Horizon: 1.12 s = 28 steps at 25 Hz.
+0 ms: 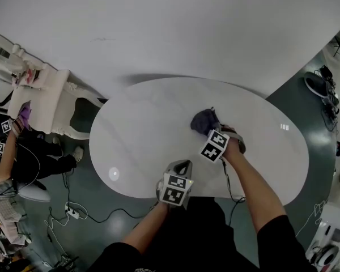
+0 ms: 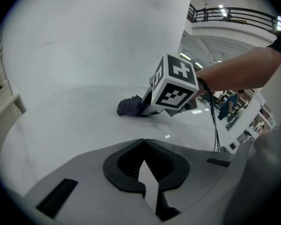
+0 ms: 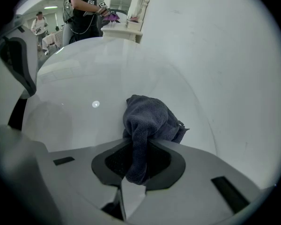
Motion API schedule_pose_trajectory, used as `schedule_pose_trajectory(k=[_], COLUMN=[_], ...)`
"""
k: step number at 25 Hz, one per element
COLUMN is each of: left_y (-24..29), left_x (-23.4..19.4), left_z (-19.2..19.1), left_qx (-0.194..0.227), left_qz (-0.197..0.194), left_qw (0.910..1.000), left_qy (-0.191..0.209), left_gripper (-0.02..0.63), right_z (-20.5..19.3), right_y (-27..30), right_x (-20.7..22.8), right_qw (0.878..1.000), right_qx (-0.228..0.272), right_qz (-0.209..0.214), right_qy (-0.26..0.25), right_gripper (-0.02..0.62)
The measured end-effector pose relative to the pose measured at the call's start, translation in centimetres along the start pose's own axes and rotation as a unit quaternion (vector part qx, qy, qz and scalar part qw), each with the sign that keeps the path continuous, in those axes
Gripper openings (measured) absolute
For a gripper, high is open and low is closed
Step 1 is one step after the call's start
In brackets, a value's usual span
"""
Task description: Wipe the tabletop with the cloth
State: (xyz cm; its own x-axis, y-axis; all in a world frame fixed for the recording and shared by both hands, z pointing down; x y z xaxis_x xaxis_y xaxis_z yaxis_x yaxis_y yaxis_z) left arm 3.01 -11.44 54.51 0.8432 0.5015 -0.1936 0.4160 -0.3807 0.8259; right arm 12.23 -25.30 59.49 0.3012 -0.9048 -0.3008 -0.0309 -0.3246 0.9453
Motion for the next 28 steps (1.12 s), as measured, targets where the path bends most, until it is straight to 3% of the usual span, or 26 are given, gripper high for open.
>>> schedule_pose_trajectory(k=[13, 28], left_y=[-2.9, -7.2], left_x=[-5.1, -13.2], left_z=[-3.0, -7.8], left_qx=[0.005, 0.002], left_qz=[0.031, 0.077], left_qw=[0.9989, 0.9942], left_qy=[-0.035, -0.074], left_gripper=[0.006, 0.006], right_z=[7.8, 20.8], right_y=[0.5, 1.5], right_x=[-1.8, -5.2], right_qw=[0.999, 0.992], right_qx=[0.024, 0.069], right_qz=[0.006, 0.016], right_qy=[-0.047, -0.106], right_gripper=[0.055, 0.055])
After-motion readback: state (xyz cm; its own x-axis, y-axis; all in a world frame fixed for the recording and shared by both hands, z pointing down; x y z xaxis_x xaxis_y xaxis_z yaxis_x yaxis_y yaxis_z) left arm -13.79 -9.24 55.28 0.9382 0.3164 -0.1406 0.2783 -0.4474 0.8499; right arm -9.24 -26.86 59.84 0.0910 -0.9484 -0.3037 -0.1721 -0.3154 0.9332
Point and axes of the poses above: the fingertips, and each gripper's own axes: y forward along the fingers, x to its right, z out of its top, the point moved 5 cm from there along -y, backward along the fingers, and after that the axes turned 9 degrees about -x, right-handed, at the moved point
